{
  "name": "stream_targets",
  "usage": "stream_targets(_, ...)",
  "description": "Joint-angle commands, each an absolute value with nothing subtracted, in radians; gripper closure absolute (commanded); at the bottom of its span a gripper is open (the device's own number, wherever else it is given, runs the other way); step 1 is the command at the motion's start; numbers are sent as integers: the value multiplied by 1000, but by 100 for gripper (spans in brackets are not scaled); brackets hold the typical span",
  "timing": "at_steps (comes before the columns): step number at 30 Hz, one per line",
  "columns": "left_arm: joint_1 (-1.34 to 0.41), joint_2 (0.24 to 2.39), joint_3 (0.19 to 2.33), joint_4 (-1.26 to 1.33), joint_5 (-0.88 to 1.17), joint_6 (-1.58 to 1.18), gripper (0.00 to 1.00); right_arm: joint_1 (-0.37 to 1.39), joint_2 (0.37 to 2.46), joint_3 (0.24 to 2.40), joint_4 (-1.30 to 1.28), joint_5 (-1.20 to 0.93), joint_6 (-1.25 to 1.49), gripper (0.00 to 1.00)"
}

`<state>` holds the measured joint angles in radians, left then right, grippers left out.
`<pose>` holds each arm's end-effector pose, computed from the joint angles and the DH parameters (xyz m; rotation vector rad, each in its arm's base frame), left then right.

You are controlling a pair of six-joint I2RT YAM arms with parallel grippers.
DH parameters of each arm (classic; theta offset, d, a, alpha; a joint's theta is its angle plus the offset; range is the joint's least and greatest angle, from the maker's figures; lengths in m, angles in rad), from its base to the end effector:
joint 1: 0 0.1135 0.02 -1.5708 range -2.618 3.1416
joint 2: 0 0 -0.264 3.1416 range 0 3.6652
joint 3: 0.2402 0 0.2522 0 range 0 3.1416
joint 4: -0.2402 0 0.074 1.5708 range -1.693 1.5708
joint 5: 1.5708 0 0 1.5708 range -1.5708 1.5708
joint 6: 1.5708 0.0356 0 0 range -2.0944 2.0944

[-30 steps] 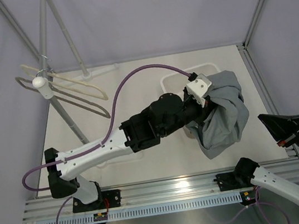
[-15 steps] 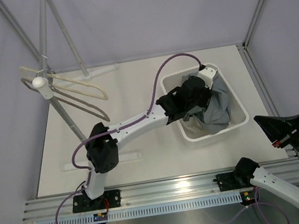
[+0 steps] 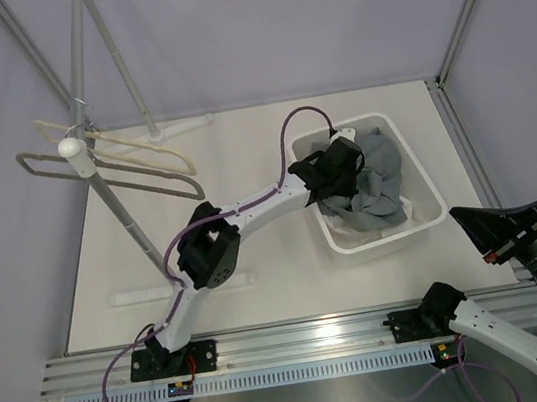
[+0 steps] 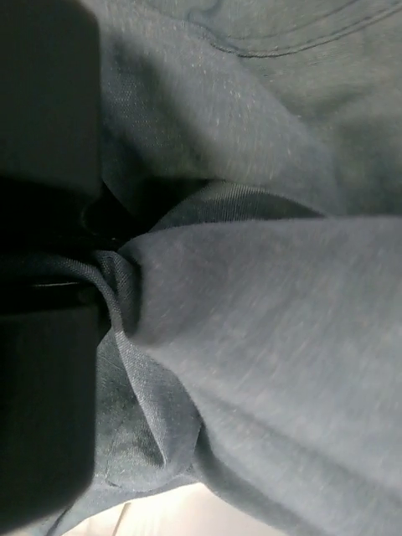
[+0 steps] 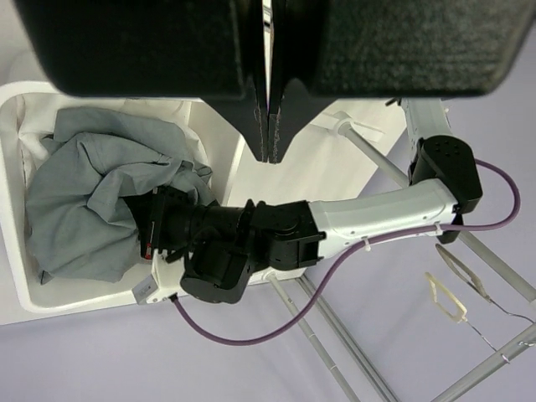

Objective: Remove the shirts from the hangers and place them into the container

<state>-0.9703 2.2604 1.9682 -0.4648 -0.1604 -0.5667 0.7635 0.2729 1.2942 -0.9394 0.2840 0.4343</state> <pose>0.2980 -0.4251 0.2291 0.3977 2.3568 -0.5775 -0.0290 -0.0415 0.4337 -0.0164 1.5386 0.7509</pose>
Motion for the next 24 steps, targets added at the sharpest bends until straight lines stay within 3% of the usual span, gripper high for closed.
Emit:
stream_targets(1, -960, 2225, 1893, -585, -146, -623, 89, 753, 295, 1284, -884, 259, 451, 100)
stream_targets(3, -966, 2171, 1829, -536, -161, -606, 70, 753, 301, 1282, -887, 264, 449, 97)
stream_targets(4, -969, 2140, 1810, -520, -167, -582, 64, 752, 304, 1284, -890, 265, 445, 90)
stream_targets(5, -976, 2079, 1796, -506, -175, -566, 51, 753, 308, 1287, -900, 276, 442, 66)
stream_targets(7, -986, 2031, 1802, -502, -179, -516, 38, 753, 314, 1293, -913, 288, 428, 42)
stream_targets(8, -1002, 2013, 1821, -515, -187, -500, 30, 753, 322, 1298, -925, 296, 426, 21)
stream_targets(9, -1012, 1987, 1845, -558, -219, -485, 19, 753, 325, 1307, -931, 302, 426, 14)
stream_targets(11, -1049, 1965, 1922, -598, -268, -442, 6, 752, 339, 1316, -952, 337, 428, 3)
stream_targets(12, -1061, 1944, 1942, -629, -311, -430, 1, 753, 344, 1324, -959, 353, 431, 1)
stream_targets(19, -1175, 1803, 1976, -673, -500, -377, 1, 753, 405, 1335, -1022, 506, 477, 1)
stream_targets(24, -1268, 1663, 1867, -672, -685, -371, 1, 752, 521, 1301, -1055, 574, 503, 1)
